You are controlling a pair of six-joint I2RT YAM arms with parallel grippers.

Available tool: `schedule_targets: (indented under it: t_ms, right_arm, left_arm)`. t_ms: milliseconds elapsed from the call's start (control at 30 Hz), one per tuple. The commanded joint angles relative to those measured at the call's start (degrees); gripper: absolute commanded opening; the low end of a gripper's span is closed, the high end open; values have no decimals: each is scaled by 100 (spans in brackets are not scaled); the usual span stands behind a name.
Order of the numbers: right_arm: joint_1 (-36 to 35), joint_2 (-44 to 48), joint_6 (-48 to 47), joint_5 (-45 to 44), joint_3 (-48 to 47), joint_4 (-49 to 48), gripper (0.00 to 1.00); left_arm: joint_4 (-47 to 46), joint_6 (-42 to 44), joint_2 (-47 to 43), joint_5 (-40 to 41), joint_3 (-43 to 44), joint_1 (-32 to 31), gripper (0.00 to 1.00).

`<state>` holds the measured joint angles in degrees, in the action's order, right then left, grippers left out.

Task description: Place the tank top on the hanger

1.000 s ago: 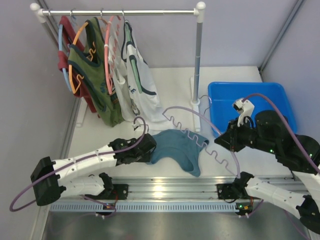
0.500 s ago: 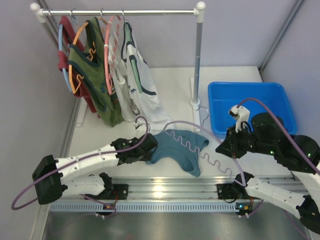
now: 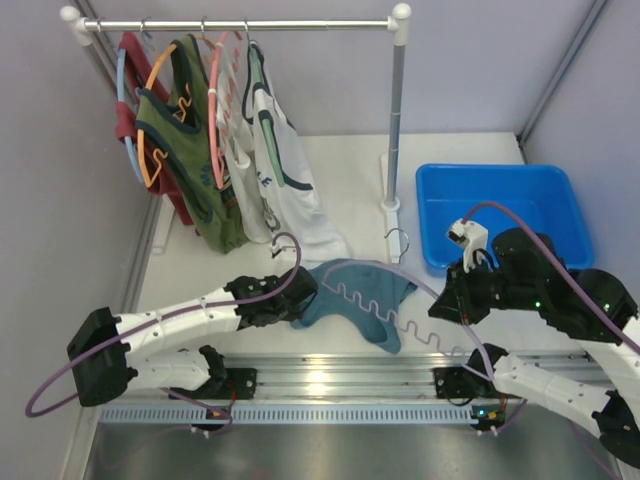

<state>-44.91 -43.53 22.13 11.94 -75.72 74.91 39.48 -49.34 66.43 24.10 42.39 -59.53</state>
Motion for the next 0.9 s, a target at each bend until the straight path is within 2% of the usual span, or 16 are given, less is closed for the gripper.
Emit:
schedule_targets:
  t_ms: [0,433,867]
  right_arm:
    - [-71,46,-121,343,57,-153,0]
    - [-247,-6,-113,686,427,-661,0]
    - [-915,-314,186,-78,1059,-1830,0]
  left_arm:
    - [68,30,-25,262,155,-15,0]
    - [481,197,-78,262,682,-24,0]
    - [762,487,-289,95,946,-24,0]
